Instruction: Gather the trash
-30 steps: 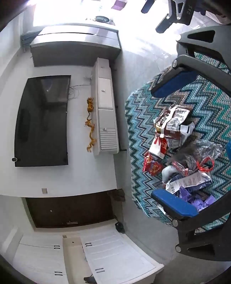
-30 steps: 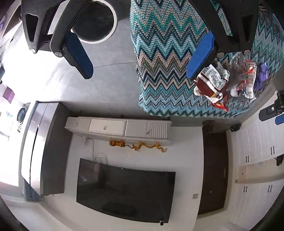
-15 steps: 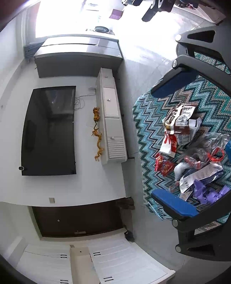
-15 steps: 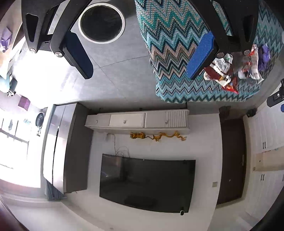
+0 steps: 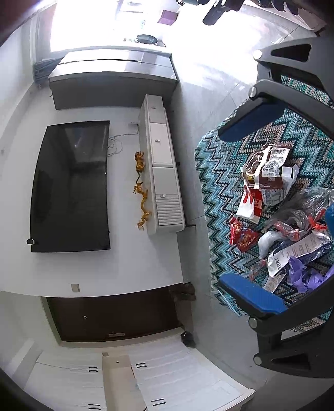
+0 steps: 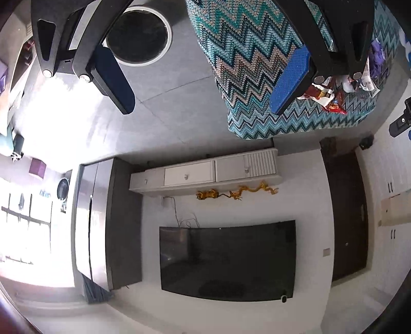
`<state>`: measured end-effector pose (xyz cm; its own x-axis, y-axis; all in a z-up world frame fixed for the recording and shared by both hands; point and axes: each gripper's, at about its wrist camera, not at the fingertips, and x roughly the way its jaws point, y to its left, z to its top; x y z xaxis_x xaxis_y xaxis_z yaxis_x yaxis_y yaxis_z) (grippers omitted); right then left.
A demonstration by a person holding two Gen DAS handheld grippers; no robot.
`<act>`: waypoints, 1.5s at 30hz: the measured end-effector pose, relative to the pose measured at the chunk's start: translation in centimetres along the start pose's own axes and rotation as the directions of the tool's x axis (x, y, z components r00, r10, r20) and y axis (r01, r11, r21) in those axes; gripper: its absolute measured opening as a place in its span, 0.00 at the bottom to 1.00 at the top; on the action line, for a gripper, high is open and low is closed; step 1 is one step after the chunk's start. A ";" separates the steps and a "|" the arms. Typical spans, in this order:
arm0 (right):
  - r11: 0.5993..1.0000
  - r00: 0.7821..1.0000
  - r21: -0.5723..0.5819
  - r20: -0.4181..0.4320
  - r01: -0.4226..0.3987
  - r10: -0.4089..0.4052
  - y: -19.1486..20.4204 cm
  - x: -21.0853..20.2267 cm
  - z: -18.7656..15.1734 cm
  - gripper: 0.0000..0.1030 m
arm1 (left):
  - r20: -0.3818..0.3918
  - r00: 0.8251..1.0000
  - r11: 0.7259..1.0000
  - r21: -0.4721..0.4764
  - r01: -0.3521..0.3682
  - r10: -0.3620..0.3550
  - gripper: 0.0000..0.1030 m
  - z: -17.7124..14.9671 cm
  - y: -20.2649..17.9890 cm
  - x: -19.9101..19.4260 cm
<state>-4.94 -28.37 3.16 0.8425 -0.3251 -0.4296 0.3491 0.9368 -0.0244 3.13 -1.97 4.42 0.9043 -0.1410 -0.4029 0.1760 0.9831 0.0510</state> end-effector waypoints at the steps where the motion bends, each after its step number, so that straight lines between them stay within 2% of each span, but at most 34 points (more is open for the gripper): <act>1: 1.000 1.000 0.002 -0.005 -0.001 0.001 0.0 0.3 -0.1 1.00 | -0.005 1.000 1.000 0.001 -0.002 0.002 1.00 0.0 0.0 0.2; 8: 1.000 1.000 -0.001 -0.014 -0.011 0.011 0.2 2.1 -0.6 1.00 | -0.030 0.998 0.999 -0.002 -0.048 0.048 1.00 -0.2 -0.4 1.5; 16: 0.989 0.986 -0.041 -0.092 -0.142 0.137 2.0 5.0 -1.9 1.00 | -0.019 0.991 0.989 -0.064 -0.132 0.131 1.00 0.0 -0.2 1.0; 21: 0.983 0.981 -0.051 -0.082 -0.178 0.174 2.8 4.8 -2.7 1.00 | -0.022 0.986 0.983 -0.067 -0.169 0.168 1.00 -0.3 -0.2 0.8; 27: 0.984 0.986 -0.061 -0.048 -0.165 0.162 2.5 3.4 -2.2 1.00 | -0.018 0.984 0.980 -0.087 -0.177 0.176 1.00 -0.5 0.0 0.1; 38: 0.993 0.995 -0.079 0.020 -0.091 0.093 2.1 0.7 -1.1 1.00 | -0.015 0.986 0.980 -0.100 -0.169 0.169 1.00 -0.7 -0.2 -1.6; 45: 0.993 0.993 -0.076 0.064 -0.090 0.095 1.5 -1.0 -0.5 1.00 | 0.004 0.985 0.980 -0.104 -0.170 0.172 1.00 -0.7 -0.4 -3.3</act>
<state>-5.51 -26.55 3.07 0.8962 -0.2423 -0.3717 0.2397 0.9693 -0.0541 -0.18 -1.86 5.03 0.9226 0.0295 -0.3846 -0.0223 0.9995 0.0232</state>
